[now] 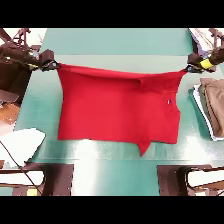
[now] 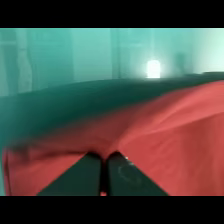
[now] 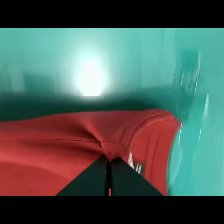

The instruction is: Fold the shirts.

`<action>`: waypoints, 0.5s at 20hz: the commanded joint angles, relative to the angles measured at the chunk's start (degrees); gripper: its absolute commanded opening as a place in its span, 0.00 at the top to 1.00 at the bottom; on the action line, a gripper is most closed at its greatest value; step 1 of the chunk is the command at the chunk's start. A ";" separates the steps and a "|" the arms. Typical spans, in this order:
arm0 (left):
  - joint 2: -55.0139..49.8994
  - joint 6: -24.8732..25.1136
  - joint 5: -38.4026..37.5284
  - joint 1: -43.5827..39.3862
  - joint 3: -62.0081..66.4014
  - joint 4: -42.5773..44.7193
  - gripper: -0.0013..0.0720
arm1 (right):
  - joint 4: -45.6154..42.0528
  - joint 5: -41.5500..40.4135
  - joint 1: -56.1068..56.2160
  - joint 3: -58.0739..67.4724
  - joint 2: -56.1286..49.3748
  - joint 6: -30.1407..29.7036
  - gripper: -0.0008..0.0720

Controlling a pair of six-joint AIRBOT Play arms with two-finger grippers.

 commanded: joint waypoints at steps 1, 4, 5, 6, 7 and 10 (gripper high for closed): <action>-3.50 5.53 11.32 -0.35 -0.52 -0.87 0.94 | -0.59 -15.32 0.68 -0.28 -3.26 0.15 0.97; -3.50 11.37 11.96 -0.35 -0.55 -0.87 0.94 | -0.66 -19.26 0.74 -0.31 -3.10 -1.29 0.97; -3.50 12.83 10.80 -0.35 -0.59 -0.50 0.94 | -0.68 -17.75 0.76 -0.31 -3.10 -3.02 0.97; -3.52 12.72 9.35 -0.35 -0.59 0.74 0.94 | -0.79 -15.91 0.94 -0.59 -3.10 -3.98 0.97; -3.52 12.72 7.34 -0.35 -0.61 2.78 0.94 | -0.81 -14.36 0.92 -1.92 -2.69 -4.42 0.97; -3.52 12.70 4.04 -0.35 -3.67 5.84 0.94 | -1.05 -14.32 0.92 -11.74 0.92 -4.39 0.97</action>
